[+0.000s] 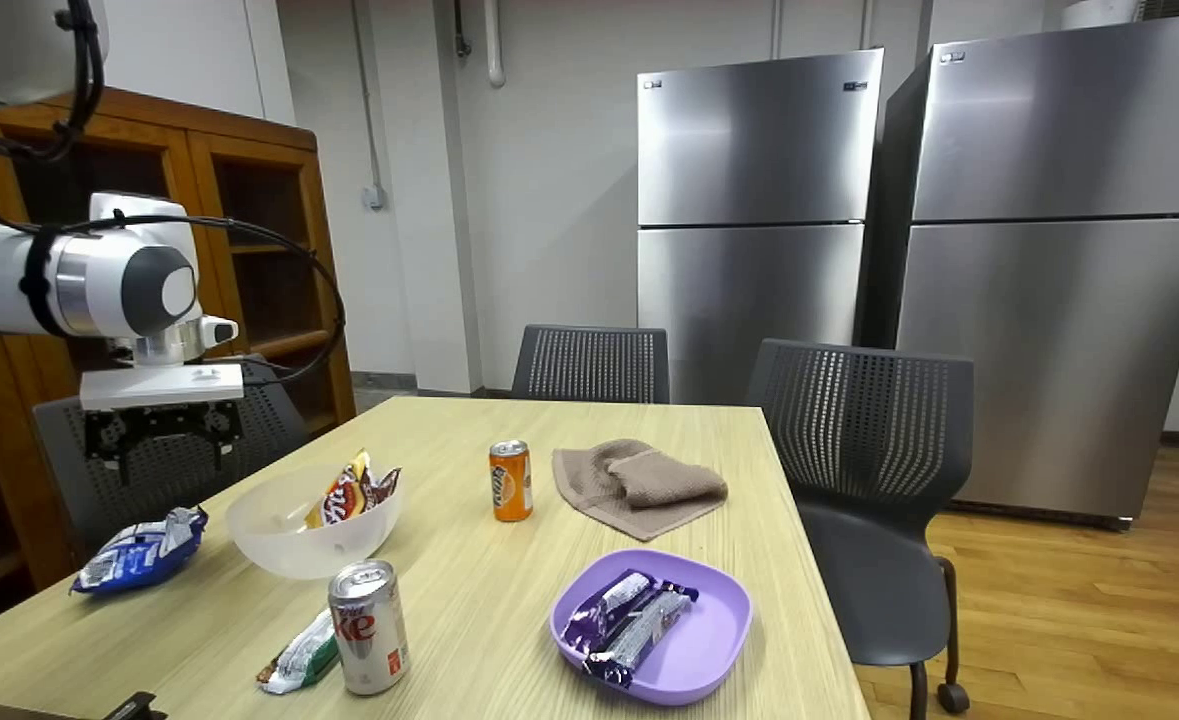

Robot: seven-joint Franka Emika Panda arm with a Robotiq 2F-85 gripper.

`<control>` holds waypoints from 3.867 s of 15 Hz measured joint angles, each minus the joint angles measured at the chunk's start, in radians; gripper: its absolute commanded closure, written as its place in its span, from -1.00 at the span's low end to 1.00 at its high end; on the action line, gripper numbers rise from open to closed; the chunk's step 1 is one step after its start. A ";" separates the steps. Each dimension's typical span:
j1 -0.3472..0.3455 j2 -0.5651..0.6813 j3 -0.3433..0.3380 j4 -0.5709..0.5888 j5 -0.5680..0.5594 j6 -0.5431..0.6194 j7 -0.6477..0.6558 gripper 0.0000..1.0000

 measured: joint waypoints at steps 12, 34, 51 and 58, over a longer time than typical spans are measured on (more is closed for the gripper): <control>-0.009 0.073 0.002 0.029 -0.006 0.000 0.000 -1.00; -0.022 0.130 0.002 0.069 -0.037 0.000 0.000 0.17; -0.025 0.132 0.043 0.073 -0.047 -0.002 -0.005 1.00; -0.111 0.047 0.091 0.082 -0.043 -0.002 -0.011 1.00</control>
